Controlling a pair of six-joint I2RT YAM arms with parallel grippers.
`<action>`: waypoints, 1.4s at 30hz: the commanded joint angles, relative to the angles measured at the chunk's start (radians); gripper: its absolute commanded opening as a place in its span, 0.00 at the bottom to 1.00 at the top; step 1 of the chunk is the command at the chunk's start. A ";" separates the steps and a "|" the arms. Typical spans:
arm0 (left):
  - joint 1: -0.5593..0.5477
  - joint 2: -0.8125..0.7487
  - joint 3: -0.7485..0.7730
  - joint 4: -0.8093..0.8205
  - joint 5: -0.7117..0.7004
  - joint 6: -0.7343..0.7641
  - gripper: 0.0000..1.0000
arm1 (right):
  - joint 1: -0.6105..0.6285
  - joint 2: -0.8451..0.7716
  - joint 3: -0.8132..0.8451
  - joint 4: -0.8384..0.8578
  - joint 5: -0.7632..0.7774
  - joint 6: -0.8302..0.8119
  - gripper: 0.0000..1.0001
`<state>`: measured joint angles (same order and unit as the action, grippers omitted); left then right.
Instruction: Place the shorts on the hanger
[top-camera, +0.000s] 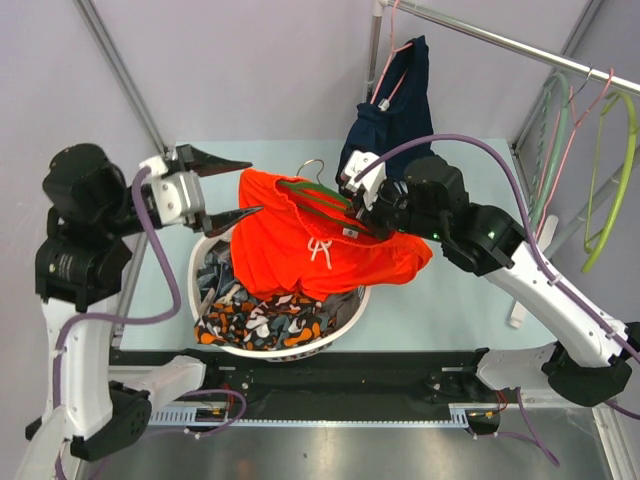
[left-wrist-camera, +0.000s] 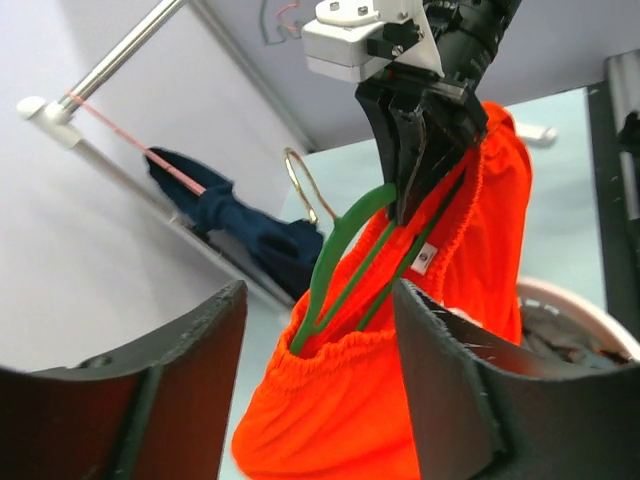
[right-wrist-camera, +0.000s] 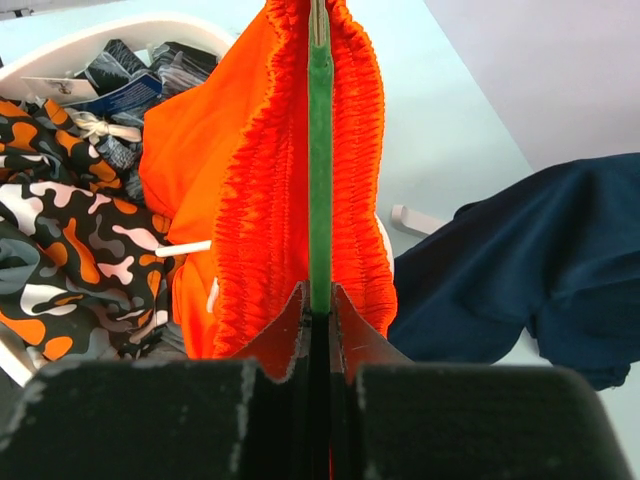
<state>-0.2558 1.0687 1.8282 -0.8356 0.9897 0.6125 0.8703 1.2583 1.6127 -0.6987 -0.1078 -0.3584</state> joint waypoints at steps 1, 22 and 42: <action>-0.087 0.066 0.043 0.071 -0.015 -0.131 0.61 | 0.006 -0.049 0.052 0.047 0.025 0.026 0.00; -0.267 0.237 0.141 0.242 -0.270 -0.198 0.22 | 0.027 -0.082 0.121 -0.016 0.037 0.006 0.00; -0.264 0.080 -0.044 0.398 -0.424 -0.235 0.93 | -0.297 -0.085 0.679 -0.153 0.260 0.107 0.00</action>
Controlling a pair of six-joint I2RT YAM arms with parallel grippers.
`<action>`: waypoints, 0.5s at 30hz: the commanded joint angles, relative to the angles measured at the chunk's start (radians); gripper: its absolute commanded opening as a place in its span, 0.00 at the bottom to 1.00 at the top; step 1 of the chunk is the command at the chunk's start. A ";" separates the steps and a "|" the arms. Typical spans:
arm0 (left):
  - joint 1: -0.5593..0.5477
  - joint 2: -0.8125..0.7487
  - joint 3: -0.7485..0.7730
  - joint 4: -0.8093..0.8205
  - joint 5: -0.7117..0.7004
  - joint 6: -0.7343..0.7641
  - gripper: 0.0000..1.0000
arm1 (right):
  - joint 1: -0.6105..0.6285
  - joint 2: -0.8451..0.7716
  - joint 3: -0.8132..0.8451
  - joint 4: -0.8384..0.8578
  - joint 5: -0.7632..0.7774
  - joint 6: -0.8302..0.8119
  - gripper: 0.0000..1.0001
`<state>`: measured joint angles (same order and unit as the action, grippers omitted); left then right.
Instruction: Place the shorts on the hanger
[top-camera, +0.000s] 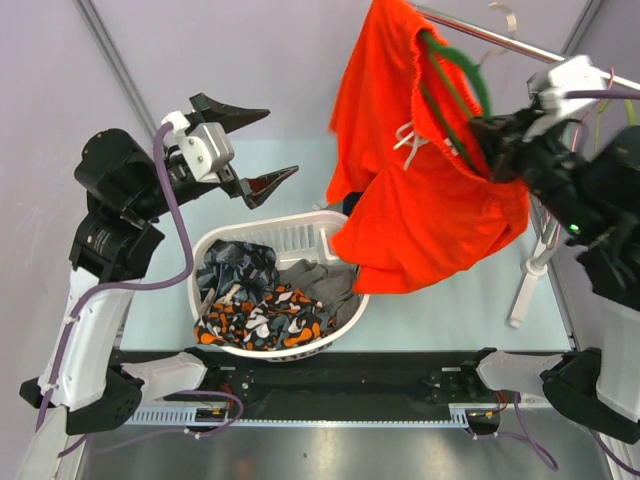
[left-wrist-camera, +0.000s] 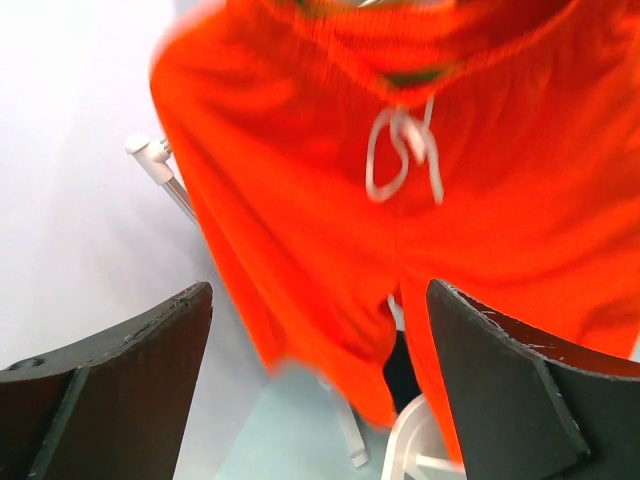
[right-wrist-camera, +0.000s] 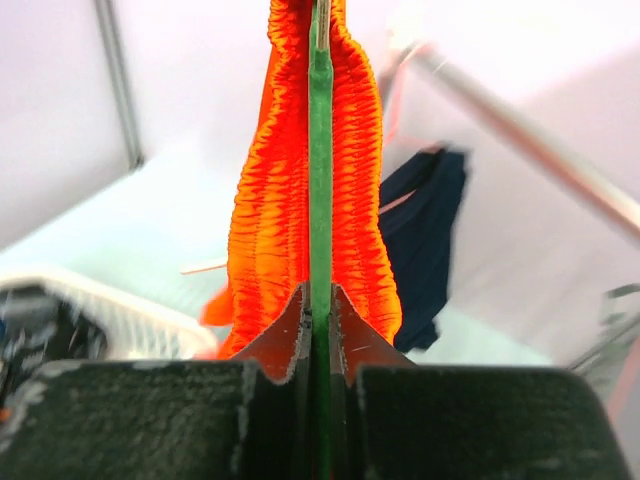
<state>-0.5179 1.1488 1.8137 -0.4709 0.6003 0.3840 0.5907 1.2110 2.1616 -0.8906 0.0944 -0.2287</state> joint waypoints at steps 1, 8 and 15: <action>-0.002 -0.003 -0.033 0.035 -0.037 -0.004 0.93 | -0.019 -0.042 0.144 0.016 0.065 -0.027 0.00; -0.002 -0.024 -0.108 0.069 -0.034 -0.002 0.93 | -0.068 -0.090 0.156 -0.077 0.079 -0.032 0.00; -0.004 -0.046 -0.180 0.069 -0.028 0.004 0.94 | -0.136 -0.165 0.159 -0.200 0.009 -0.018 0.00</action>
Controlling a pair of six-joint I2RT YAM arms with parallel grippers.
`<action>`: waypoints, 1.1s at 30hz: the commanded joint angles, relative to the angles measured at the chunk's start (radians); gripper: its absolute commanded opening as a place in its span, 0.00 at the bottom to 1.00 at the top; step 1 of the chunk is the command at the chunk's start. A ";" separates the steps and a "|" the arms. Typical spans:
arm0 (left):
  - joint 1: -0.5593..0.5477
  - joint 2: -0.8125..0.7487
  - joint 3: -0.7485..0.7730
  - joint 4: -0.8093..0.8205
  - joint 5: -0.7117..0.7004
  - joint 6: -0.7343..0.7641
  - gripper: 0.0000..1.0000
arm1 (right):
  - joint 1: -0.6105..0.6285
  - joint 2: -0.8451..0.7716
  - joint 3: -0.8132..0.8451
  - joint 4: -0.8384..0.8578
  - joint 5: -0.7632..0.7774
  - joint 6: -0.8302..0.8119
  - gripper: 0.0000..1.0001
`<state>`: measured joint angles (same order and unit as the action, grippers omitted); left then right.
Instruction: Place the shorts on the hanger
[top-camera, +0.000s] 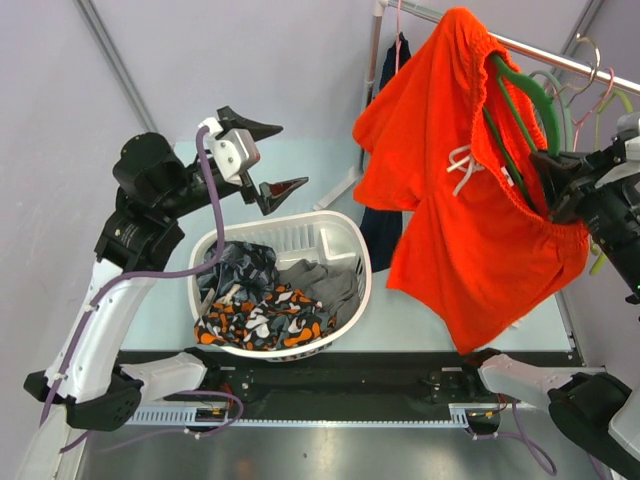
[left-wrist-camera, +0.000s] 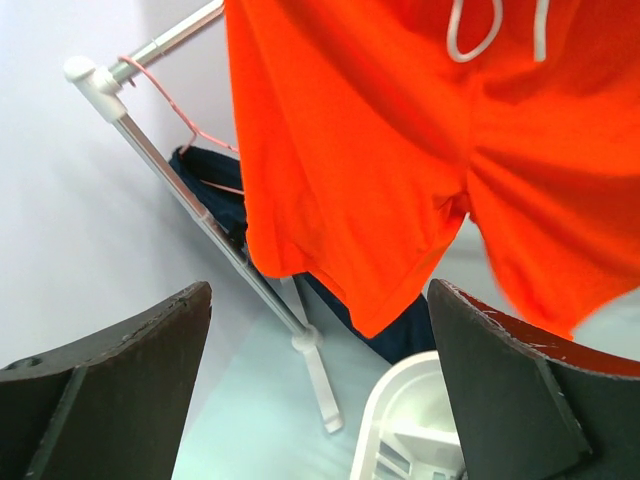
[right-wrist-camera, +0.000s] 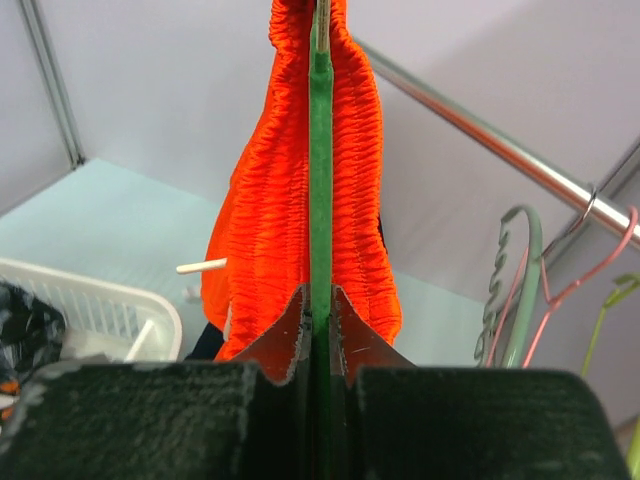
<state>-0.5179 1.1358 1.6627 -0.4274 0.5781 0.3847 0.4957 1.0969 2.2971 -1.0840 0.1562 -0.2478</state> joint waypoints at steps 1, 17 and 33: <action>-0.004 -0.034 -0.037 0.018 -0.006 0.008 0.94 | -0.054 -0.063 0.018 -0.052 -0.116 0.007 0.00; -0.002 -0.093 -0.199 -0.039 0.055 0.008 0.94 | -0.221 -0.221 -0.127 -0.378 -0.224 0.032 0.00; -0.004 -0.136 -0.250 -0.051 0.042 -0.003 0.95 | -0.221 -0.037 -0.225 0.023 0.058 0.142 0.00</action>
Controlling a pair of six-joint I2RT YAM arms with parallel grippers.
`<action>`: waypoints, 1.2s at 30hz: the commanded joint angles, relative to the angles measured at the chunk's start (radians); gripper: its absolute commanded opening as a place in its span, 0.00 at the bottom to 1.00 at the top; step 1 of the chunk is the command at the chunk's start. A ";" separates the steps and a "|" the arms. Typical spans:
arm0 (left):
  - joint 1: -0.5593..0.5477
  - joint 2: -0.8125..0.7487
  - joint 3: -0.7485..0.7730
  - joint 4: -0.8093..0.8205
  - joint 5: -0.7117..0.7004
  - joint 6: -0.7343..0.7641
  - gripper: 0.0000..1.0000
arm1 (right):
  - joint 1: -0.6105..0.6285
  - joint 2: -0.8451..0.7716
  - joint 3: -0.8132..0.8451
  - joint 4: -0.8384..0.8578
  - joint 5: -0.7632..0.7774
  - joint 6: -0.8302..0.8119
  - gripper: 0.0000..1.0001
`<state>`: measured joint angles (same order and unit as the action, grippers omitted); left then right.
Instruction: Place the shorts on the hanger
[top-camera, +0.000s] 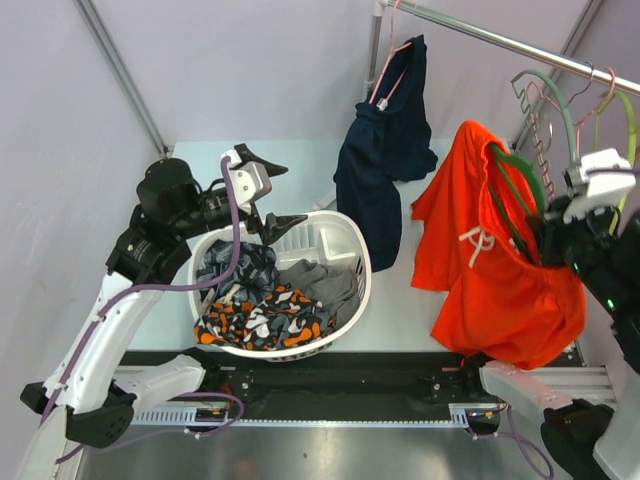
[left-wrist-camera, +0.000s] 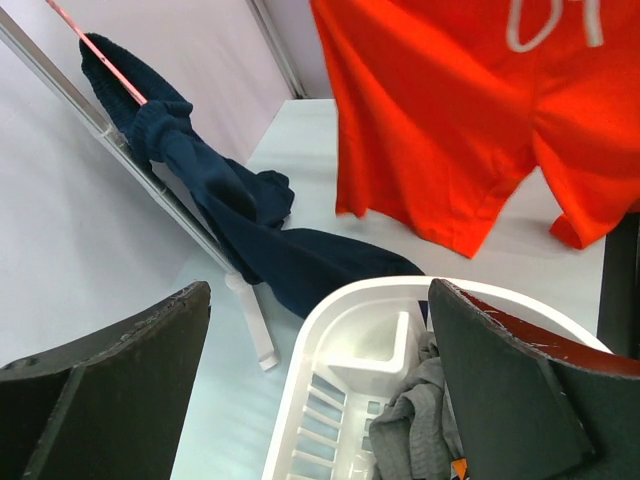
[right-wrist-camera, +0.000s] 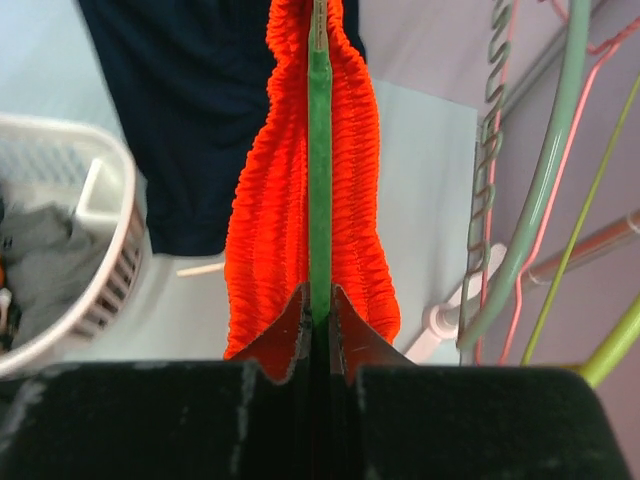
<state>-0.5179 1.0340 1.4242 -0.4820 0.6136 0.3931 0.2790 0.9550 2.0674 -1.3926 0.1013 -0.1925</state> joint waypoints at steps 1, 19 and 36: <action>-0.002 -0.041 -0.024 0.002 0.003 -0.010 0.95 | -0.004 0.128 0.008 0.366 0.132 0.103 0.00; -0.002 -0.135 -0.105 -0.030 -0.066 -0.014 0.95 | -0.003 0.571 0.164 0.710 0.267 0.315 0.00; -0.002 -0.140 -0.130 -0.043 -0.107 -0.026 0.95 | 0.002 0.792 0.238 0.784 0.279 0.344 0.00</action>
<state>-0.5179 0.9073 1.3071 -0.5270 0.5262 0.3912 0.2768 1.7245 2.2288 -0.7418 0.3576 0.1211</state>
